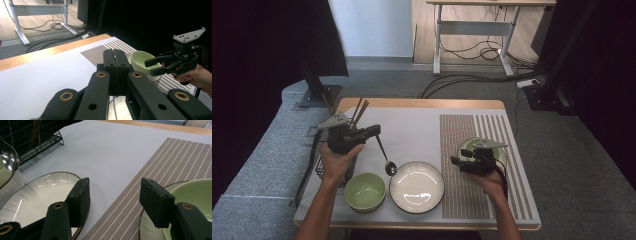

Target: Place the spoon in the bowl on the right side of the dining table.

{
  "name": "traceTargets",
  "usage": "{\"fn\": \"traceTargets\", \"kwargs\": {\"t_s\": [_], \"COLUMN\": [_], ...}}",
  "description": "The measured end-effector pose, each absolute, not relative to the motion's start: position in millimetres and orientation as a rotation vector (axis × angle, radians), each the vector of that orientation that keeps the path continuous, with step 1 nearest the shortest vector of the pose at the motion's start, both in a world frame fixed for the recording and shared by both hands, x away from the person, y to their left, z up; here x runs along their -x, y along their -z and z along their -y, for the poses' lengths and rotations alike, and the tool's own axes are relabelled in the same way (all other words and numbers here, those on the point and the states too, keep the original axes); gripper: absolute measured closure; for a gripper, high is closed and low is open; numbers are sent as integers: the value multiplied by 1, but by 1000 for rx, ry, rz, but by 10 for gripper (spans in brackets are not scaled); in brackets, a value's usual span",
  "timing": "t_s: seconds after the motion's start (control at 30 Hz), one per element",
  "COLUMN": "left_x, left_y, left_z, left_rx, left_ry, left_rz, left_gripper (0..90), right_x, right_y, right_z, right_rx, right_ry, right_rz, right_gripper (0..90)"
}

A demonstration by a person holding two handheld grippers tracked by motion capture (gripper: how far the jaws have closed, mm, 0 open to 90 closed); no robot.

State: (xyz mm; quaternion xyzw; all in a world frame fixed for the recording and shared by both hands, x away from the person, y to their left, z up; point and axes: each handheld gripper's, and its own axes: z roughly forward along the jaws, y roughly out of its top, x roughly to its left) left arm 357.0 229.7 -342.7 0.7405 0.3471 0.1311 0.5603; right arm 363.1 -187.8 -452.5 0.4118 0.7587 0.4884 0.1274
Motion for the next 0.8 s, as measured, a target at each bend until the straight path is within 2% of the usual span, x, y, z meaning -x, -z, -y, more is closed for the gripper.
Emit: {"fn": "traceTargets", "kwargs": {"t_s": [0.8], "left_x": [-359], "left_y": [347], "left_z": [-199], "left_rx": [-1794], "left_ry": [-274], "left_rz": [-771], "left_gripper": [900], "right_x": [-360], "right_y": [452], "right_z": [162], "right_rx": [-1066], "right_ry": [-1466], "right_rz": [-2335], "right_gripper": [419]}}
